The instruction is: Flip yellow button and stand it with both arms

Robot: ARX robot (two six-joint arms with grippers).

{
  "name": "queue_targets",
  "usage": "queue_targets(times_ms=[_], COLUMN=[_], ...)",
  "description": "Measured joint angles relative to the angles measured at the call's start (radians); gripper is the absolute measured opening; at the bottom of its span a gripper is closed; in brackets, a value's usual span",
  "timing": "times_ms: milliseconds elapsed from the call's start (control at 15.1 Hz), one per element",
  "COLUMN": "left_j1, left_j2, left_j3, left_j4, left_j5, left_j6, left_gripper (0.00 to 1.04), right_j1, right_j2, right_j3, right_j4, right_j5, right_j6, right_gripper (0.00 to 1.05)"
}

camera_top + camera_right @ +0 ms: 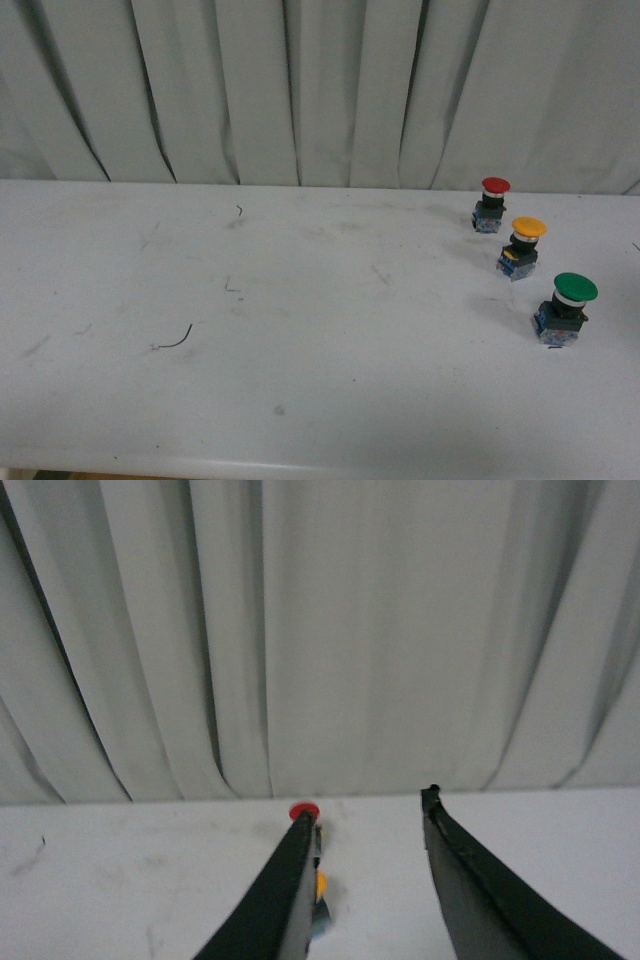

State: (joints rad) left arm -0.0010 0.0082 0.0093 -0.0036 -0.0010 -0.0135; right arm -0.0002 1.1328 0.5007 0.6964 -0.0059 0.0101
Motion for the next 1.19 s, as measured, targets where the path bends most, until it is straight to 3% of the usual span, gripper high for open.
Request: queue_targets(times_ms=[199,265,1192], left_j1=[0.000,0.000,0.000], left_j2=[0.000,0.000,0.000], left_j3=[0.000,0.000,0.000], left_j4=[0.000,0.000,0.000], left_j5=[0.000,0.000,0.000], left_j6=[0.000,0.000,0.000], left_gripper=[0.98,0.98,0.98], right_j1=[0.000,0.000,0.000], right_j2=[-0.090,-0.143,-0.605], right_j3=[-0.203,-0.233,-0.489], right_j4=[0.016,0.026,-0.188], right_j5=[0.006,0.006,0.006], right_j6=[-0.003,-0.007,-0.007], right_gripper=[0.04,0.02,0.02])
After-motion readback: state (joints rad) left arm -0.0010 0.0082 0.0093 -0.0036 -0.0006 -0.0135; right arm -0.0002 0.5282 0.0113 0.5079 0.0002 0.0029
